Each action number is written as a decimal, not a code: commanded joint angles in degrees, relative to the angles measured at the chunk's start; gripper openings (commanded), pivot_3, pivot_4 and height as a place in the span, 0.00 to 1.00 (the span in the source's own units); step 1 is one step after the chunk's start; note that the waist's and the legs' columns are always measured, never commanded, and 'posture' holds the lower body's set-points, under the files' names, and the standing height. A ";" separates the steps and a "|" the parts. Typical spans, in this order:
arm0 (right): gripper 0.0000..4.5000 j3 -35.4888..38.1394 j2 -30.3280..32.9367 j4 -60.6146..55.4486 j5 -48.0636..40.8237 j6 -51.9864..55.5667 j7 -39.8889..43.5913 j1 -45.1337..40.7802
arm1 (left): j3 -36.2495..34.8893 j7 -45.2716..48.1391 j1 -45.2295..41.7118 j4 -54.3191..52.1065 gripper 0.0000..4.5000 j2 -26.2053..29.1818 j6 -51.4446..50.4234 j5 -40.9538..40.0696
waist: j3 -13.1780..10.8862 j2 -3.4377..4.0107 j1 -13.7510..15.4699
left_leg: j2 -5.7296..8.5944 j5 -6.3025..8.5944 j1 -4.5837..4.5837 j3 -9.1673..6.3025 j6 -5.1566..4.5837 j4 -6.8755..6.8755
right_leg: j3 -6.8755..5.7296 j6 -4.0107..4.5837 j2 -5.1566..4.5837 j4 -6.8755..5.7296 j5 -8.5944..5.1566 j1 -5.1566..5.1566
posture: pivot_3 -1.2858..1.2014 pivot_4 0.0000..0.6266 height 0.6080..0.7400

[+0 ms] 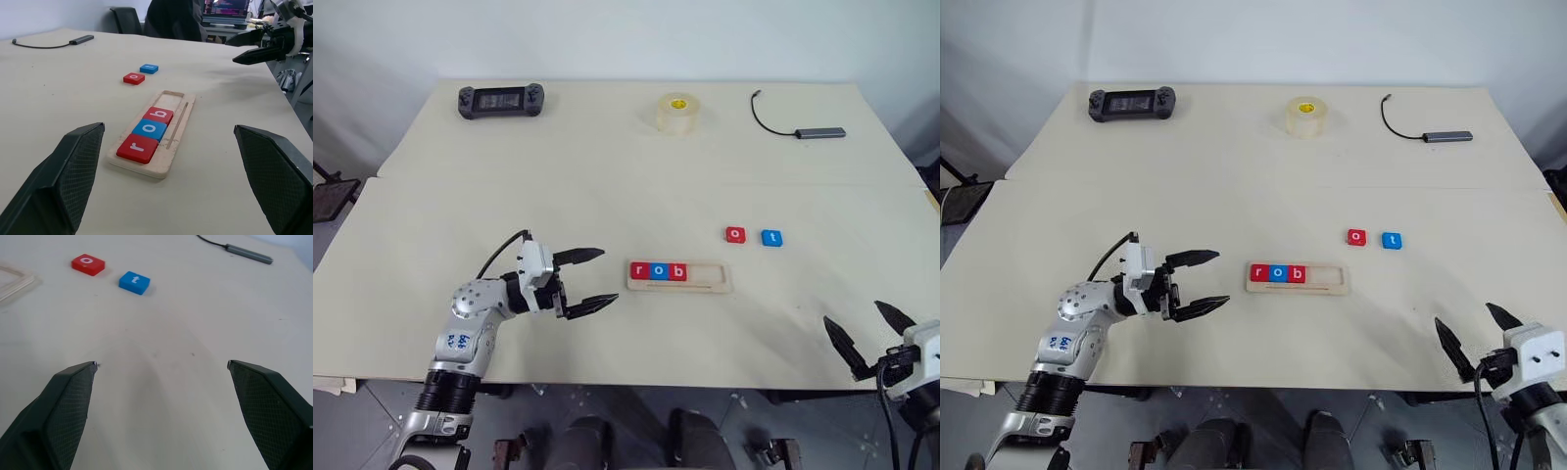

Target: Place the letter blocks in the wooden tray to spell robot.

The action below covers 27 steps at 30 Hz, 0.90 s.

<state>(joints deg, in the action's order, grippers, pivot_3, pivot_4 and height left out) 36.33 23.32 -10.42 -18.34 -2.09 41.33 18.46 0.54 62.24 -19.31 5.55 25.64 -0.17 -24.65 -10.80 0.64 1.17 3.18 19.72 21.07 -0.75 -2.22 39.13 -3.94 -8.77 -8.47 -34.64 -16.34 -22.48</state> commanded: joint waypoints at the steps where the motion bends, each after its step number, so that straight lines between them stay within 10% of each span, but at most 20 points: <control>1: 1.00 -2.02 1.43 -2.25 -1.80 1.57 -2.08 -2.81 | -0.37 0.22 -0.08 -0.81 1.00 0.08 0.86 0.15 | 0.00 0.00 -0.11 | 0.00 0.00 -0.01 0.00 0.00 0.00 | 0.00 0.00 0.00 -0.01 0.00 0.00 | 0.52 0.24 1.00; 13: 1.00 -17.81 19.11 3.55 -4.88 39.82 -4.86 -32.57 | -0.51 -1.70 0.40 -2.16 1.00 -0.40 1.24 0.70 | 0.00 0.01 0.08 | -0.01 -0.01 0.13 -0.10 -0.02 0.03 | -0.07 0.04 -0.02 0.00 -0.02 -0.08 | 0.52 0.24 1.00; 27: 1.00 -25.65 18.25 6.34 -3.43 50.92 -8.05 -44.60 | -0.54 -4.13 3.81 -5.64 1.00 -0.40 1.44 0.85 | 0.00 0.00 0.13 | 0.03 -0.01 0.28 -0.20 -0.02 0.02 | -0.25 0.04 -0.06 0.14 -0.02 -0.09 | 0.52 0.24 1.00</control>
<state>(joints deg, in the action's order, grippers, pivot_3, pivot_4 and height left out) 9.82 41.75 -1.05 -20.83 47.95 33.64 -25.48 0.60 58.32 -15.89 2.38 24.93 0.65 -23.92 -10.80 0.64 1.30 3.20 19.71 21.36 -0.94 -2.25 39.15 -4.19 -8.73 -8.52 -34.50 -16.35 -22.57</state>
